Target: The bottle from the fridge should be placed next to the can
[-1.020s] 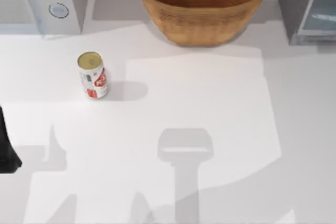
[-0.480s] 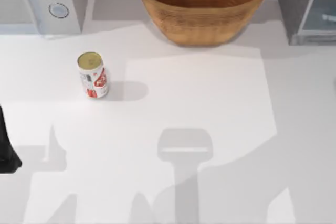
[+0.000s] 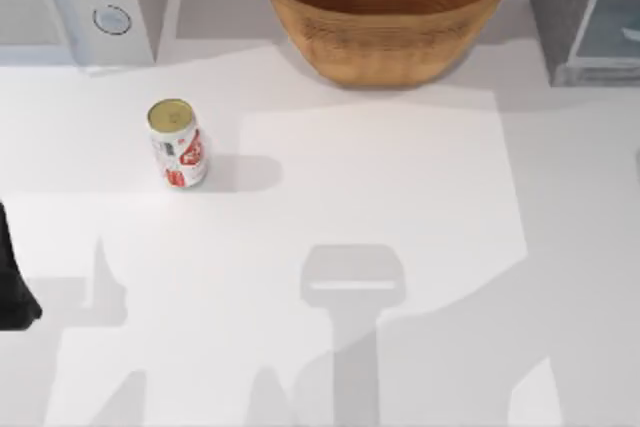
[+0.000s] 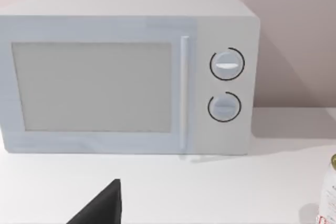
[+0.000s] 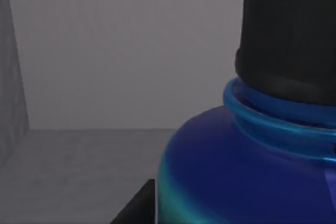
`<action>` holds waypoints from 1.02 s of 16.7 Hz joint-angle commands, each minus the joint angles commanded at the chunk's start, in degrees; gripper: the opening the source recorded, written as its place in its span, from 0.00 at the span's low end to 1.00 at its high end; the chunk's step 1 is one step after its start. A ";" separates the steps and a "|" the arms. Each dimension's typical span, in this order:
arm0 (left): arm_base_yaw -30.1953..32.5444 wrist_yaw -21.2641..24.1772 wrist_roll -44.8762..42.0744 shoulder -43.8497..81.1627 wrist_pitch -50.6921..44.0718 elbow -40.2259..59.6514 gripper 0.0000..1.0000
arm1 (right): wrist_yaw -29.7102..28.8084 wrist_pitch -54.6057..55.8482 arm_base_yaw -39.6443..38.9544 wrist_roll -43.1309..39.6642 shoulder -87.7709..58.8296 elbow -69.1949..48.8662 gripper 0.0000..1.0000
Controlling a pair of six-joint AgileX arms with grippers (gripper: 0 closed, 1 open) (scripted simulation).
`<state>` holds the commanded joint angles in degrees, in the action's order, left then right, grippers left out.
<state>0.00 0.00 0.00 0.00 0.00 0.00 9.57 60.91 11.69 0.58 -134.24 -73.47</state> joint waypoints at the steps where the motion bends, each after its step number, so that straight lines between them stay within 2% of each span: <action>1: 0.00 0.00 0.00 0.00 0.00 0.00 1.00 | 0.00 0.00 0.00 0.00 0.00 0.00 0.55; 8: 0.00 0.00 0.00 0.00 0.00 0.00 1.00 | 0.00 0.00 0.00 0.00 0.00 0.00 0.02; 17: 0.00 0.00 0.00 0.00 0.00 0.00 1.00 | 0.00 0.00 0.19 0.08 0.13 0.04 0.00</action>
<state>0.00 0.00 0.00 0.00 0.00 0.00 9.57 60.91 11.88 0.66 -134.11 -73.43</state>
